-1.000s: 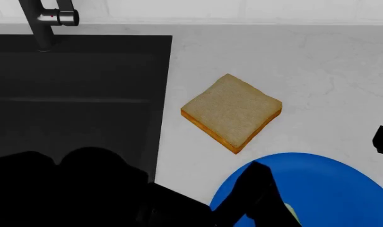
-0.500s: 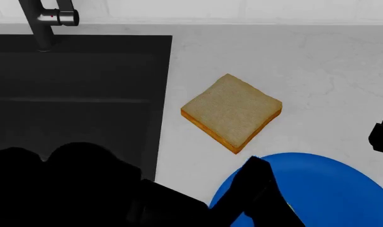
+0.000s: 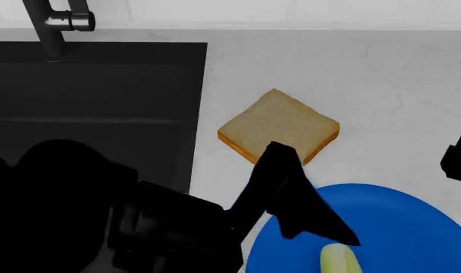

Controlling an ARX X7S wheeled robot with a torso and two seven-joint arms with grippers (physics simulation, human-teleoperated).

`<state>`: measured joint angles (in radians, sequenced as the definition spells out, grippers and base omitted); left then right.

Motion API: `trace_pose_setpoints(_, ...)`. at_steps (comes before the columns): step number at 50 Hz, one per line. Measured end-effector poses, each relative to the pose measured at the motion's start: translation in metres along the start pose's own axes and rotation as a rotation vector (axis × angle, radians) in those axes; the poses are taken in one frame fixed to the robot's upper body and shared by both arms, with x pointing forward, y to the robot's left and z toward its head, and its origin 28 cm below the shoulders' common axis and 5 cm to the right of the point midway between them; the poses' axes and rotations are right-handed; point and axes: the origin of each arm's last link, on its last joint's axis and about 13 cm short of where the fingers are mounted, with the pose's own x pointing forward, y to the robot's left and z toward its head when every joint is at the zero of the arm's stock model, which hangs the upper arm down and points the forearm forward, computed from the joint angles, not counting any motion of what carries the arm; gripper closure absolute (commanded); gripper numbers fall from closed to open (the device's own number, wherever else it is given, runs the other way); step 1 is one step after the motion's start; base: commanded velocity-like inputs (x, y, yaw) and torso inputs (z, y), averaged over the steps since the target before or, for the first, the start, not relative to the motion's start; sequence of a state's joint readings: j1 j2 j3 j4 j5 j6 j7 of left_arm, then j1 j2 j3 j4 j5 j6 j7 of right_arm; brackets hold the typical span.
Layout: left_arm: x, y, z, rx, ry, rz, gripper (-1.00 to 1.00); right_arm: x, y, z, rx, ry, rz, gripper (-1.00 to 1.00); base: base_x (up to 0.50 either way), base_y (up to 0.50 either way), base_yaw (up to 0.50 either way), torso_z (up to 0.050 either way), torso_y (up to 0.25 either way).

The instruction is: Pick the celery from the sink and place it on the plate located on the counter

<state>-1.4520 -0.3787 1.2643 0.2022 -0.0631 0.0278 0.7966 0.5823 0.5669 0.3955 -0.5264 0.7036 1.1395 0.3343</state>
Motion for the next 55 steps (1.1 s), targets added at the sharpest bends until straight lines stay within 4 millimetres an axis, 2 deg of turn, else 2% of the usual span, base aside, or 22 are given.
trace_pose_setpoints(18,-0.02,0.006,-0.003,-0.027,0.036,0.075,-1.0,0.001,0.001,0.002,0.004,-0.005,0.006,-1.0,0.0,0.0,0.0,0.0,0.0)
trace_pose_setpoints(31,-0.038,0.006,-0.006,-0.12,0.044,0.221,-1.0,0.0,0.001,0.003,0.005,-0.008,0.005,-1.0,0.0,0.0,0.0,0.0,0.0)
trace_pose_setpoints(55,-0.07,-0.027,-0.009,-0.434,0.089,0.518,-1.0,0.0,0.005,0.011,-0.002,-0.02,0.011,-1.0,0.0,0.0,0.0,0.0,0.0)
